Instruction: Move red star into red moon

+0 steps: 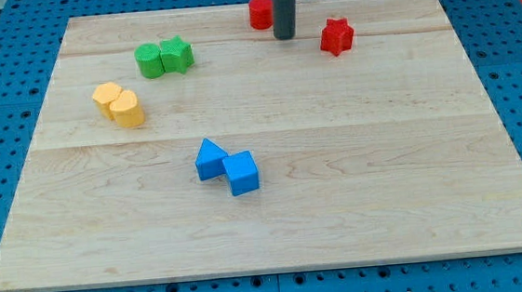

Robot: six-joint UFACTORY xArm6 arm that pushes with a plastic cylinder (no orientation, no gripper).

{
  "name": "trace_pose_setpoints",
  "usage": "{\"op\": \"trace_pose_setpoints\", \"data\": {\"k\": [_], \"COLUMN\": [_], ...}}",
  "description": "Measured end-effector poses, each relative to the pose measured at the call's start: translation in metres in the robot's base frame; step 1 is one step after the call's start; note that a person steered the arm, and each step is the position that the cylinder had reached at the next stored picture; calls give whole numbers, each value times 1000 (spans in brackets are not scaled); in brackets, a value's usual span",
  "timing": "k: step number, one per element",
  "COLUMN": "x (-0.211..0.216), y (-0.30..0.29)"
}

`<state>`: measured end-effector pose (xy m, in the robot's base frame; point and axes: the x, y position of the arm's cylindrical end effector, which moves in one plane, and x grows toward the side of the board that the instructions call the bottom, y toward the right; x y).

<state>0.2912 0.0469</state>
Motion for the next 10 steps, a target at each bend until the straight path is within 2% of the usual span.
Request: {"op": "trace_pose_setpoints", "data": {"k": [1,2,3,5,6,8,9,10], "x": [43,23,8,-7,-34,-36,-79,-99], "y": [20,96,87,21,15,70,93,97]}}
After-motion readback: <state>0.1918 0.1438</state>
